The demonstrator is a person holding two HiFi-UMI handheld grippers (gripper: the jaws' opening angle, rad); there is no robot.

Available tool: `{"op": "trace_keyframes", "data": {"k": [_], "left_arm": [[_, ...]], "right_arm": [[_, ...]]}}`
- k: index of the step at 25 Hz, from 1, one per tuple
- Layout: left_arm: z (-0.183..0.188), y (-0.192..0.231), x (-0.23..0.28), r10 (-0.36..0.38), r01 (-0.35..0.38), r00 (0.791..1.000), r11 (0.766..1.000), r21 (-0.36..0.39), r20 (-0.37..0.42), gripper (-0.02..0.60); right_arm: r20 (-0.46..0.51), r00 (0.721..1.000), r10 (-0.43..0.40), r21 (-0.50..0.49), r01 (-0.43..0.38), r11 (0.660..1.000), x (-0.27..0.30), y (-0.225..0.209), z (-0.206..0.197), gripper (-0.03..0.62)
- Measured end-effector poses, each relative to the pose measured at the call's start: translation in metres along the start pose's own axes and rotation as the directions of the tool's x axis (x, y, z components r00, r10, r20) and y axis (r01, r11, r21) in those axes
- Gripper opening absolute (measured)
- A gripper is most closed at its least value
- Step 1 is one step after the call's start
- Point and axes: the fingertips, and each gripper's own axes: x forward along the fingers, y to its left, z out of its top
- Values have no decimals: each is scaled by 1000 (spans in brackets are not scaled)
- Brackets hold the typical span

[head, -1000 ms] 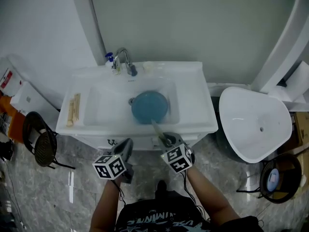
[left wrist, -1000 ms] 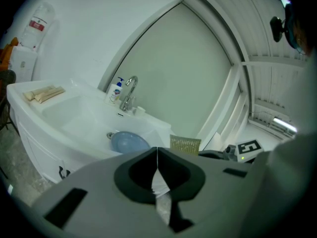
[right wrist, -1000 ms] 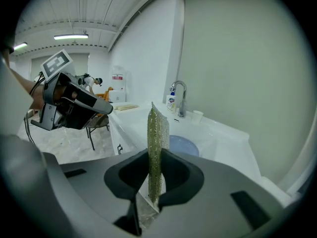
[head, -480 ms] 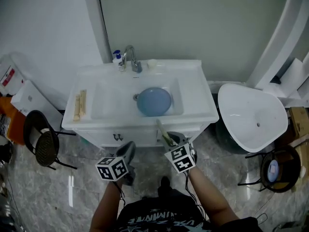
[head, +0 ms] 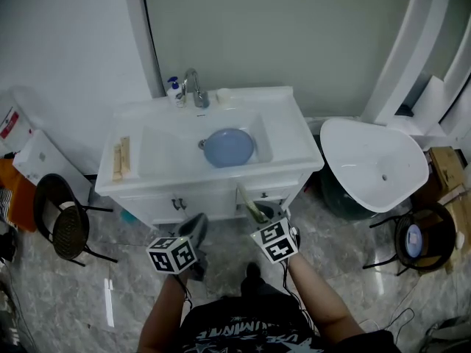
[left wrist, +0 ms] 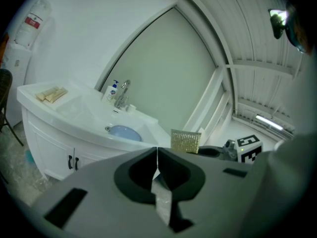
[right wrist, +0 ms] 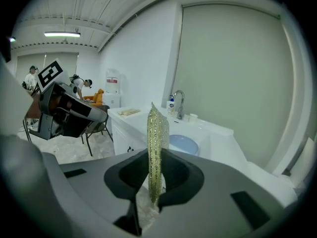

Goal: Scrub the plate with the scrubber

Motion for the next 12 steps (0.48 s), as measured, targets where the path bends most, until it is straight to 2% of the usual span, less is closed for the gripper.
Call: {"op": "trace_keyframes", "data": {"k": [12], "left_arm": [[-25, -13, -42, -47, 47, 999, 999, 22, -10, 18]], "right_arm": [[-7, 1000, -28, 9, 28, 1000, -35, 48, -16, 71]]}}
